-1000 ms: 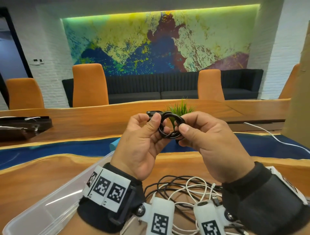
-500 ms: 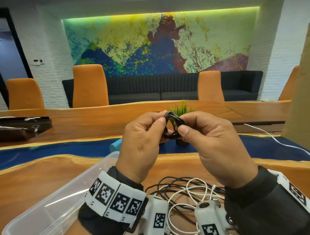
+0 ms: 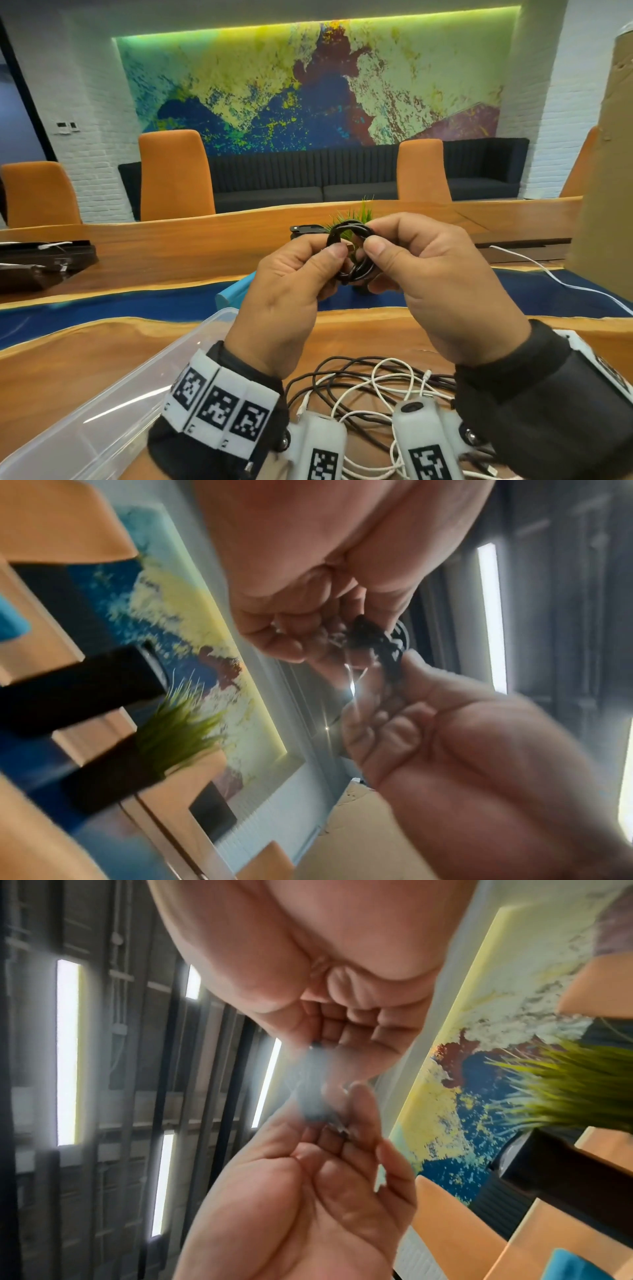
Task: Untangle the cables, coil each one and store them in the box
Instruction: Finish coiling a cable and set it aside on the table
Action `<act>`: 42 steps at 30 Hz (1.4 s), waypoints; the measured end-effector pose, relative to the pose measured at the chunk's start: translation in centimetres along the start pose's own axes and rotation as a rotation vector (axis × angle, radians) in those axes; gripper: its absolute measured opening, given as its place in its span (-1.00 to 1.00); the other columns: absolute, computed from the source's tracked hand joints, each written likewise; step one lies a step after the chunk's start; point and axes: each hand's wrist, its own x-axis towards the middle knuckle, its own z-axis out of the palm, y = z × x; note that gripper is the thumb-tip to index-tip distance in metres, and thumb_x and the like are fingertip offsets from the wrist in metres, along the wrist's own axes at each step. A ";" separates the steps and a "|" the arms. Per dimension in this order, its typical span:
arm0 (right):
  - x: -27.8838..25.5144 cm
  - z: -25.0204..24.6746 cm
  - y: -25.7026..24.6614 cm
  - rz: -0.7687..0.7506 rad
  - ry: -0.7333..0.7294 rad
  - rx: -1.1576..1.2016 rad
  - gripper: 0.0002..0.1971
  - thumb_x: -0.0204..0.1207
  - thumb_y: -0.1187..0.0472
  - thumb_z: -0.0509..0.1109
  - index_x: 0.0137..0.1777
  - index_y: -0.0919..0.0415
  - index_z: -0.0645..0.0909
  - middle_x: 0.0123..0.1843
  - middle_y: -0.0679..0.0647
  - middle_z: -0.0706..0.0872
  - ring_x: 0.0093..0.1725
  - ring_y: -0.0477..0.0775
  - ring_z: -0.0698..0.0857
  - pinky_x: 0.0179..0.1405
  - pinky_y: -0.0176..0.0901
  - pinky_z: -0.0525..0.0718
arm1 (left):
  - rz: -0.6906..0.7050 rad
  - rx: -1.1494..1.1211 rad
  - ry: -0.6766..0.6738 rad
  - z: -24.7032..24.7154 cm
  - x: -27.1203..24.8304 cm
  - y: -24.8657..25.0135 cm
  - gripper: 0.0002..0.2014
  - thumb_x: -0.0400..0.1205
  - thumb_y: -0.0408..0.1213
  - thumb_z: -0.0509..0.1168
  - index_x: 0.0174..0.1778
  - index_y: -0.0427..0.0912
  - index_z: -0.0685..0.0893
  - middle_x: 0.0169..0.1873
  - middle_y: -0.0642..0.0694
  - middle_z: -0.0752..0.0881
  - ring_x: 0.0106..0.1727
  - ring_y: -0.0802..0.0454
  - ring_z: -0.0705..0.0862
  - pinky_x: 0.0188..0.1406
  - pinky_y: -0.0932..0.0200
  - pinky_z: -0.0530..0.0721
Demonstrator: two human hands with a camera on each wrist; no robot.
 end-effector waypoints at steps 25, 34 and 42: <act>0.4 1.0 1.2 0.173 0.156 0.118 -0.87 0.62 0.33 0.37 -0.03 0.17 0.74 -0.15 0.18 0.82 -0.23 0.07 0.82 -0.38 -0.13 0.75 | -0.212 -0.310 -0.058 0.1 0.1 -0.8 -0.78 0.47 -0.04 0.54 -0.08 -0.08 0.81 -0.05 -0.12 0.77 0.07 -0.11 0.59 -0.16 0.11 0.46; 1.0 -0.2 1.7 0.170 0.228 0.028 -0.91 0.58 0.32 0.43 -0.04 0.14 0.74 -0.14 0.23 0.82 -0.28 0.15 0.78 -0.37 -0.16 0.76 | -0.303 -0.081 0.107 -0.7 0.7 -0.1 -0.85 0.64 -0.18 0.36 0.02 -0.12 0.79 -0.17 -0.02 0.84 -0.09 0.06 0.71 -0.16 0.16 0.53; 0.1 -2.6 1.5 0.426 0.229 0.137 -0.90 0.62 0.36 0.37 0.03 0.36 0.70 -0.19 0.18 0.69 -0.37 -0.06 0.65 -0.41 -0.25 0.74 | -0.322 0.095 0.001 0.5 0.1 -0.8 -0.82 0.67 -0.27 0.35 0.15 -0.07 0.79 -0.02 -0.07 0.87 -0.08 0.12 0.76 -0.11 0.17 0.60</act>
